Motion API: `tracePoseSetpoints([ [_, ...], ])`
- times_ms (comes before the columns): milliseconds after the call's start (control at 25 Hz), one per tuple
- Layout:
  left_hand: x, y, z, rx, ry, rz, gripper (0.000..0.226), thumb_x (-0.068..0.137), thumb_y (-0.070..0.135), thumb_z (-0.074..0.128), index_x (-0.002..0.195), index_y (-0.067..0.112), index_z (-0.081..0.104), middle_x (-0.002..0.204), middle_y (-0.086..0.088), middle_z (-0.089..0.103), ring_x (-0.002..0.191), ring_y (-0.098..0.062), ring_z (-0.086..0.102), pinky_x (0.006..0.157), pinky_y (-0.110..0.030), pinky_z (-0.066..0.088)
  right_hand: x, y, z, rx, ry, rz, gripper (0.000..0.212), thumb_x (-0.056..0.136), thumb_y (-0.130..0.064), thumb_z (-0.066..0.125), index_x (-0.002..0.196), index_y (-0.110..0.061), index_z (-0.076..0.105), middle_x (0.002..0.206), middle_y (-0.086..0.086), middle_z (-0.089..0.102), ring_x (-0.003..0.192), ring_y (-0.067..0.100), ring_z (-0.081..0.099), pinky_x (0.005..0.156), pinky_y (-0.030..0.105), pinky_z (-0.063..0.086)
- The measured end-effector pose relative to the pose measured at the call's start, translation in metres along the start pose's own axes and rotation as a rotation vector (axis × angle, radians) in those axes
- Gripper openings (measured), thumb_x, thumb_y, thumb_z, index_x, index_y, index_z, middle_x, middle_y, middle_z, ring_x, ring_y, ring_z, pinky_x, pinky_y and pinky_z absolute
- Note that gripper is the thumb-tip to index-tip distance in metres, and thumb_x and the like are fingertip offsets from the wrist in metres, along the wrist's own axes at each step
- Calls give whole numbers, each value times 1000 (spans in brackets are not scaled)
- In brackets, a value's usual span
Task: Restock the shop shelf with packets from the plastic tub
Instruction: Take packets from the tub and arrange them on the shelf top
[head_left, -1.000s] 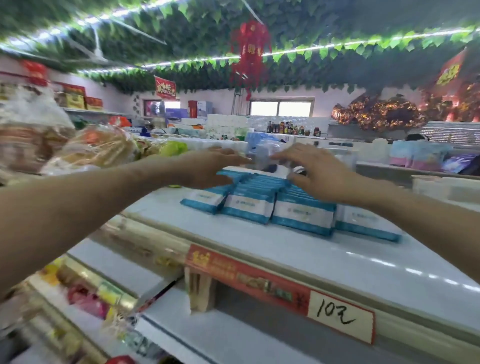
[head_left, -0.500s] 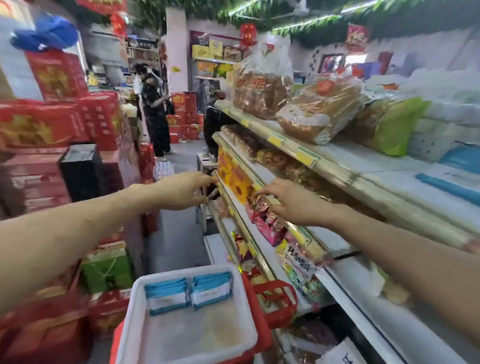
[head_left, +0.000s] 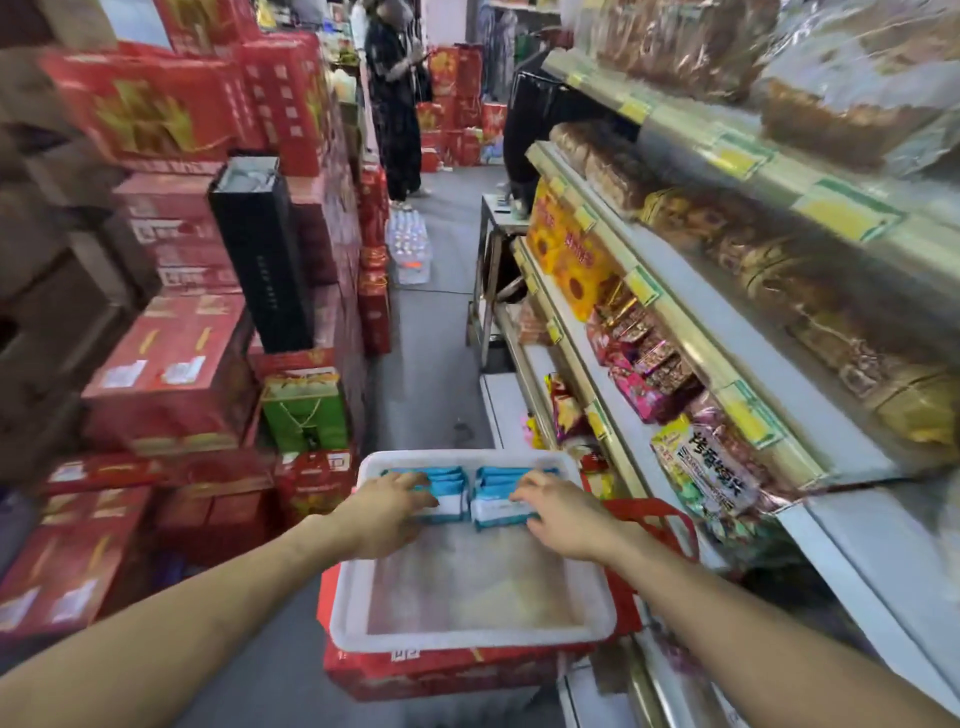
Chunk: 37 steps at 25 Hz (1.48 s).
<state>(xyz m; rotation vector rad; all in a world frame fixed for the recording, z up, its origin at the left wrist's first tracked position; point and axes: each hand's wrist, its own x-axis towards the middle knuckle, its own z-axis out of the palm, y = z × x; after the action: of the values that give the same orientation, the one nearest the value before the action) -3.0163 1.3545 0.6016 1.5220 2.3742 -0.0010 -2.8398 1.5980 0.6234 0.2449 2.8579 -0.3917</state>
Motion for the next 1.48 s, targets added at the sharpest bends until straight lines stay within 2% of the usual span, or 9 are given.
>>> tracePoseSetpoints([
  [200,-1,1,20,87,72,-48,51,84,38,61,134,36,62,150,-3,45,133,-33,46,107,-48,43,5,-2,35,-87,160,5,36,83,-18,59,118,-19,66,137,4,48,122,29,53,104,41,44],
  [440,2,7,30,67,113,4,44,83,19,59,125,28,68,117,-7,52,98,-36,58,82,-43,49,9,-6,47,-140,226,-24,22,81,-15,62,100,-24,67,108,2,47,100,28,54,85,41,45],
  [520,7,9,29,76,76,2,38,92,20,56,128,27,64,123,-9,50,102,-38,60,82,-45,51,8,-4,48,-132,179,-74,18,84,-14,60,99,-25,64,112,2,46,98,27,55,80,39,45],
  [680,18,11,28,139,-44,56,33,103,31,52,135,25,58,142,-8,50,121,-38,58,94,-44,54,9,0,51,-234,93,-133,25,91,-10,57,109,-27,64,127,1,52,113,27,53,91,43,49],
  [840,17,5,16,107,-40,106,31,96,17,58,125,29,60,133,-4,54,111,-35,64,88,-46,57,9,-6,30,-171,92,-85,39,90,4,53,115,-25,61,122,-2,54,113,25,56,83,42,51],
  [1000,13,-10,-47,152,78,231,40,93,13,53,119,43,57,121,6,50,91,-27,66,70,-43,56,-2,-8,-30,-102,147,-86,47,87,8,53,115,-28,65,120,-5,58,115,20,54,81,34,44],
  [1200,23,-7,-171,92,227,403,35,97,17,56,118,44,65,120,14,55,102,-13,64,85,-37,56,-48,-12,-155,-109,213,-84,36,93,-18,62,123,-39,64,120,-13,58,112,12,56,90,42,53],
  [1320,36,27,-256,49,311,523,34,97,21,55,119,45,65,114,21,48,98,-4,59,88,-33,52,-104,-10,-241,-151,299,-26,47,87,-9,60,125,-37,66,125,-9,60,116,12,54,100,33,45],
  [1480,48,110,-354,-44,401,717,44,95,9,63,117,47,66,120,17,55,107,0,58,91,-31,49,-199,-9,-340,-153,431,95,61,78,5,56,122,-35,70,122,-11,63,114,11,57,103,37,44],
])
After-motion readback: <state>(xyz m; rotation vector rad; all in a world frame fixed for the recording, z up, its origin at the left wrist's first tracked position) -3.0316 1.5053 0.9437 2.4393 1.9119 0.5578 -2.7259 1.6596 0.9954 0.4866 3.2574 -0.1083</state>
